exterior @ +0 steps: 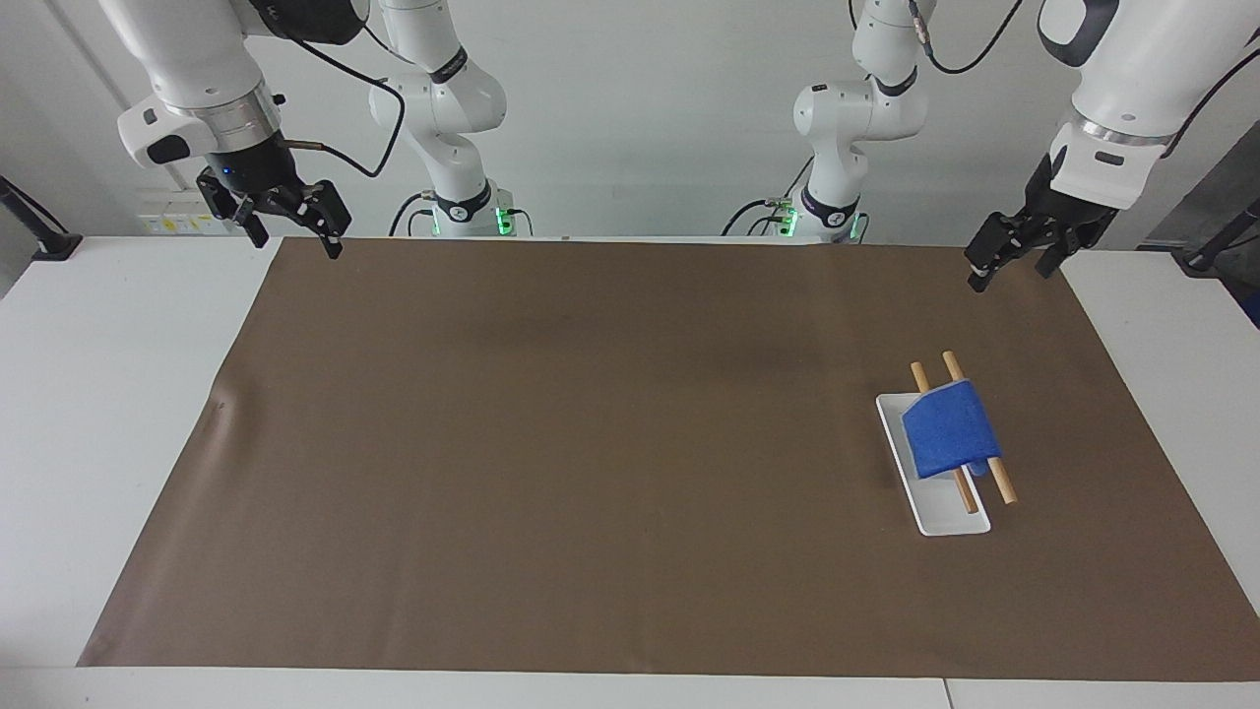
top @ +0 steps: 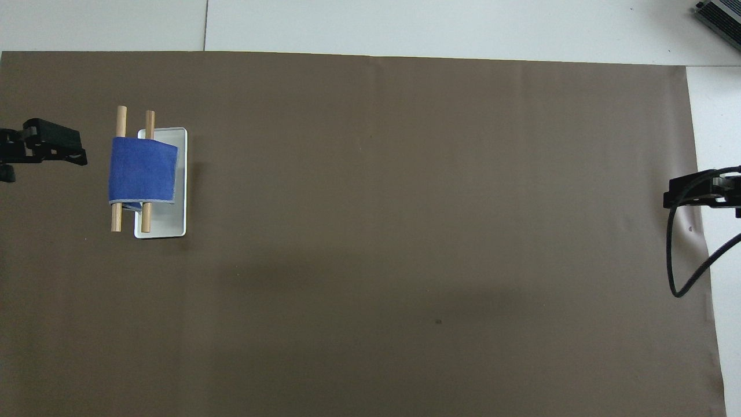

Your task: Right arm passes towel to left arm to hang

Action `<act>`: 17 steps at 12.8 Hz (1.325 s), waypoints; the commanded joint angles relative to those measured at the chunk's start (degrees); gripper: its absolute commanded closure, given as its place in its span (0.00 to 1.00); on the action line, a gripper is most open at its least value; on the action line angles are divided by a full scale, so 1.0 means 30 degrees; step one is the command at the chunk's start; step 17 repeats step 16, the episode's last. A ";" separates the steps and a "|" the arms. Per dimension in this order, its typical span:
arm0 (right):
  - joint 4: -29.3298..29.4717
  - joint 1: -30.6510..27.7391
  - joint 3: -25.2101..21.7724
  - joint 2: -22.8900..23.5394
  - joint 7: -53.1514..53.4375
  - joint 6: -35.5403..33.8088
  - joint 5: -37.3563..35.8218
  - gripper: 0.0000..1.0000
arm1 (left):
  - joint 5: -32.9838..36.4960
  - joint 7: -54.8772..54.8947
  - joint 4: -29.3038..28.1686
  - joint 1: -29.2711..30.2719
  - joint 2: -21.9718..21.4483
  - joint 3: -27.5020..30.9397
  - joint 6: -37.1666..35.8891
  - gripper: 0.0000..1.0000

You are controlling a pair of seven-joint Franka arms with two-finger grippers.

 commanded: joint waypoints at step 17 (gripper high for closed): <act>-0.0150 -0.0076 0.0071 -0.0059 0.0043 -0.0038 0.0370 0.00 | -0.0013 0.2636 -0.0297 0.0052 -0.0960 0.0067 -0.0357 0.00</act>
